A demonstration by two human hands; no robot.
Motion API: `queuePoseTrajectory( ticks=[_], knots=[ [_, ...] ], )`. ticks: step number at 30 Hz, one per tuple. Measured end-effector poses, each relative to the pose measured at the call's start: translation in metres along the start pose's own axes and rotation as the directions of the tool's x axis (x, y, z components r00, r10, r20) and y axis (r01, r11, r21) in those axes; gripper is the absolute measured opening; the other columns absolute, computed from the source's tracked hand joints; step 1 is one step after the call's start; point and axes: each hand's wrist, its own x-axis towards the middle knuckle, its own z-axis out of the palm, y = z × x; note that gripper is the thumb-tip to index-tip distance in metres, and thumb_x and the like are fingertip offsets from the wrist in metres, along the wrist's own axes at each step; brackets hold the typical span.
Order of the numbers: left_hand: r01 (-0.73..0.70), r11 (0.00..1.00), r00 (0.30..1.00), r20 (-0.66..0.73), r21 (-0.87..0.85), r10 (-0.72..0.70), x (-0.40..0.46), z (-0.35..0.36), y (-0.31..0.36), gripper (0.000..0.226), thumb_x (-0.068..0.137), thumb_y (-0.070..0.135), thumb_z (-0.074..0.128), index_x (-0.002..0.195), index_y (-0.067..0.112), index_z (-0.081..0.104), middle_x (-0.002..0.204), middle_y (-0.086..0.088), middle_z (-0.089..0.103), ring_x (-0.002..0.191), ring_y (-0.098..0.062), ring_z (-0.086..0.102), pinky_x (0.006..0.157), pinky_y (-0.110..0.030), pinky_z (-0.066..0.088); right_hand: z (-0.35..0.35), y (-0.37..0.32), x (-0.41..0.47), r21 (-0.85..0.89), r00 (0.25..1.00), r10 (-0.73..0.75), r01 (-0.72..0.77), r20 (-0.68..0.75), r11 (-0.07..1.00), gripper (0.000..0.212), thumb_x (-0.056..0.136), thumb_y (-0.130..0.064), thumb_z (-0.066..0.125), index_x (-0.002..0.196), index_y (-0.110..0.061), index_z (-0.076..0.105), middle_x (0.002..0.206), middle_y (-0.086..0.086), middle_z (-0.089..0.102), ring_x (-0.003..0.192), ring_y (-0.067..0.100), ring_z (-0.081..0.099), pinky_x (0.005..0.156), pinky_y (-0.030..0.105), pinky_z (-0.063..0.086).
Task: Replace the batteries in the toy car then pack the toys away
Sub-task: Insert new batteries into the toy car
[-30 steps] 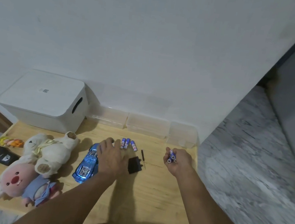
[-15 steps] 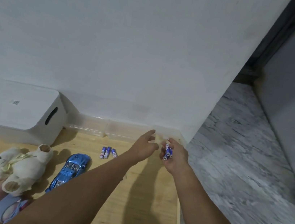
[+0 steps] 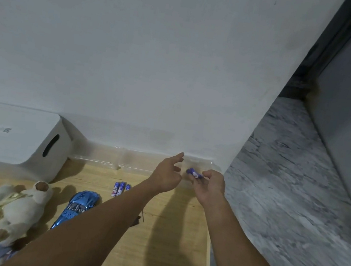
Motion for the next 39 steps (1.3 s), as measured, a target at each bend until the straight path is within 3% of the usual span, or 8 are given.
queuePoseTrajectory(
  ticks=[6, 9, 11, 16, 20, 23, 32, 39],
  knots=[
    [-0.053, 0.988, 0.998, -0.008, 0.144, 0.054, 0.002, 0.002, -0.006, 0.067, 0.09, -0.004, 0.049, 0.151, 0.013, 0.028, 0.143, -0.003, 0.044, 0.12, -0.021, 0.051, 0.089, -0.026, 0.047, 0.002, 0.0, -0.004, -0.072, 0.998, -0.038, 0.034, -0.052, 0.997, 0.012, 0.088, 0.01, 0.041, 0.083, 0.002, 0.048, 0.083, 0.017, 0.044, 0.071, 0.033, 0.056, 0.096, 0.047, 0.05],
    [-0.082, 0.962, 0.997, 0.022, 0.261, 0.079, 0.003, 0.003, -0.009, 0.066, 0.088, -0.005, 0.05, 0.149, 0.01, 0.03, 0.139, -0.009, 0.046, 0.12, -0.025, 0.051, 0.096, -0.031, 0.046, -0.006, 0.008, 0.018, -0.279, 0.979, -0.165, 0.126, -0.122, 0.952, 0.012, 0.084, 0.003, 0.054, 0.091, 0.012, 0.058, 0.081, 0.012, 0.054, 0.074, 0.024, 0.057, 0.091, 0.043, 0.054],
    [-0.093, 0.943, 0.996, 0.039, 0.318, 0.085, 0.003, 0.003, -0.012, 0.061, 0.085, -0.006, 0.051, 0.143, 0.006, 0.038, 0.131, -0.013, 0.049, 0.113, -0.03, 0.054, 0.093, -0.035, 0.047, -0.012, 0.013, 0.023, -0.392, 0.939, -0.293, 0.204, -0.181, 0.897, 0.018, 0.081, -0.003, 0.063, 0.098, -0.004, 0.06, 0.088, 0.009, 0.061, 0.077, 0.021, 0.061, 0.079, 0.038, 0.058],
    [-0.076, 0.891, 0.992, 0.12, 0.448, 0.024, 0.0, 0.008, -0.027, 0.065, 0.084, 0.001, 0.054, 0.146, 0.011, 0.037, 0.121, -0.019, 0.051, 0.109, -0.032, 0.053, 0.082, -0.024, 0.04, -0.033, 0.017, 0.017, -0.75, 0.782, -0.623, 0.406, -0.012, 0.523, 0.039, 0.079, 0.003, 0.06, 0.114, -0.013, 0.062, 0.113, 0.005, 0.059, 0.098, 0.021, 0.06, 0.079, 0.024, 0.043],
    [-0.01, 0.839, 0.976, 0.187, 0.544, -0.11, 0.001, 0.011, -0.039, 0.08, 0.084, 0.006, 0.056, 0.154, 0.023, 0.02, 0.099, -0.02, 0.054, 0.104, -0.037, 0.057, 0.079, -0.034, 0.047, -0.044, 0.027, 0.021, -0.863, 0.726, -0.614, 0.485, 0.308, 0.141, 0.04, 0.075, 0.003, 0.064, 0.11, -0.015, 0.069, 0.124, 0.004, 0.055, 0.117, 0.021, 0.052, 0.089, 0.021, 0.039],
    [0.024, 0.812, 0.97, 0.184, 0.583, -0.161, 0.0, 0.01, -0.04, 0.085, 0.085, 0.007, 0.055, 0.154, 0.033, 0.013, 0.127, -0.018, 0.053, 0.109, -0.032, 0.057, 0.089, -0.04, 0.051, -0.05, 0.035, 0.03, -0.883, 0.723, -0.54, 0.461, 0.431, -0.088, 0.041, 0.075, -0.008, 0.074, 0.114, -0.019, 0.069, 0.133, 0.002, 0.05, 0.123, 0.022, 0.045, 0.097, 0.03, 0.045],
    [0.07, 0.79, 0.967, 0.153, 0.609, -0.204, 0.002, 0.011, -0.046, 0.089, 0.085, 0.009, 0.054, 0.149, 0.049, 0.008, 0.116, -0.007, 0.062, 0.096, -0.025, 0.061, 0.085, -0.042, 0.056, -0.053, 0.042, 0.042, -0.815, 0.602, -0.559, 0.335, 0.571, -0.472, 0.047, 0.067, -0.022, 0.086, 0.109, -0.02, 0.064, 0.122, 0.011, 0.055, 0.109, 0.032, 0.055, 0.081, 0.042, 0.052],
    [0.054, 0.804, 0.963, 0.183, 0.592, -0.199, 0.0, 0.013, -0.049, 0.092, 0.089, 0.009, 0.058, 0.151, 0.044, 0.0, 0.115, -0.011, 0.062, 0.091, -0.024, 0.063, 0.08, -0.038, 0.057, -0.053, 0.045, 0.043, -0.804, 0.579, -0.574, 0.289, 0.579, -0.52, 0.045, 0.069, -0.026, 0.084, 0.109, -0.02, 0.063, 0.122, 0.012, 0.057, 0.108, 0.032, 0.056, 0.081, 0.04, 0.05]
  ],
)
